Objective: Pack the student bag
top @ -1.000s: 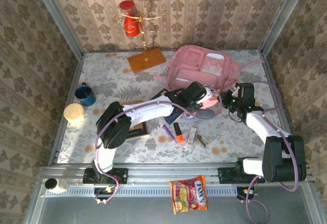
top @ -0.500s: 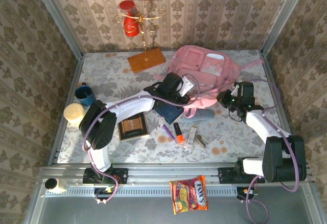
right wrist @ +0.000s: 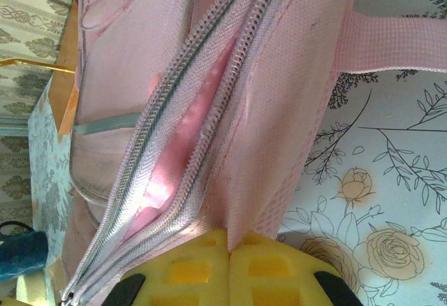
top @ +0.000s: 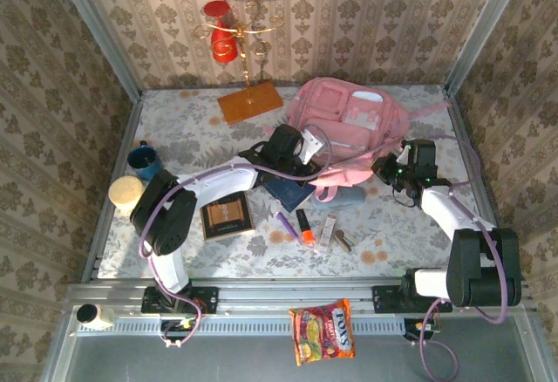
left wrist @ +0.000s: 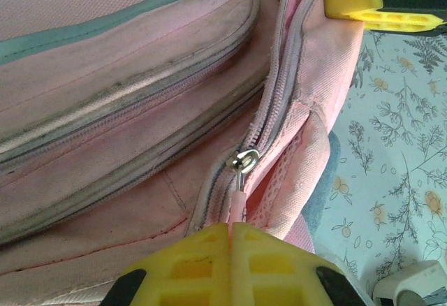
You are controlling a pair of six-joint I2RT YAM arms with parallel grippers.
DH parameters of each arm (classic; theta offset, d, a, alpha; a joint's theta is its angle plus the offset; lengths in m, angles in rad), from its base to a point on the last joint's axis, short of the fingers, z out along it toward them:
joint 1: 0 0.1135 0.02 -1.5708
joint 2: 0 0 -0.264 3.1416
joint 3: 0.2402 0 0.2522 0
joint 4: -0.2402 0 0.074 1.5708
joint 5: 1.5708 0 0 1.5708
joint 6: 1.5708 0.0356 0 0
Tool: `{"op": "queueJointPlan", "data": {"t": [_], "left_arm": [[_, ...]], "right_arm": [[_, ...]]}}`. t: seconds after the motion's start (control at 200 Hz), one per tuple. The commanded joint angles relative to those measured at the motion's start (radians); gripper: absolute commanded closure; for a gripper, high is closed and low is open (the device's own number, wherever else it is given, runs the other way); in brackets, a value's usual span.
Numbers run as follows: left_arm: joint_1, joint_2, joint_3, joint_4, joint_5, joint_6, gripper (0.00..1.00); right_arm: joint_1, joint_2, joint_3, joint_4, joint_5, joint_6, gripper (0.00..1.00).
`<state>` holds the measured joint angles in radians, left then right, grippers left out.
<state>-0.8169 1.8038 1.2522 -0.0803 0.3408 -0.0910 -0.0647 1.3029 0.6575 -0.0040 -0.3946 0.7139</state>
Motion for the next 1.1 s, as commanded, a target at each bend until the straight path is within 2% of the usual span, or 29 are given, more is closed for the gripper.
{"op": "queueJointPlan", "data": {"t": [0.0, 0.1, 0.555, 0.9, 1.095], "left_arm": [[-0.001, 0.030, 0.007, -0.034, -0.017, -0.016, 1.00], [-0.011, 0.060, 0.025, -0.028, -0.017, -0.021, 1.00], [-0.027, 0.138, 0.079, -0.013, 0.004, -0.047, 0.76], [-0.041, 0.204, 0.132, -0.017, 0.020, -0.062, 0.71], [-0.048, 0.235, 0.155, -0.032, -0.066, -0.072, 0.76]], "right_arm": [[-0.021, 0.004, 0.031, 0.073, 0.015, 0.011, 1.00], [-0.021, 0.003, 0.024, 0.082, 0.010, 0.014, 1.00], [-0.016, 0.012, 0.016, 0.098, 0.000, 0.021, 1.00], [-0.015, 0.011, 0.004, 0.108, -0.006, 0.029, 1.00], [-0.014, 0.010, 0.001, 0.111, -0.011, 0.029, 1.00]]}}
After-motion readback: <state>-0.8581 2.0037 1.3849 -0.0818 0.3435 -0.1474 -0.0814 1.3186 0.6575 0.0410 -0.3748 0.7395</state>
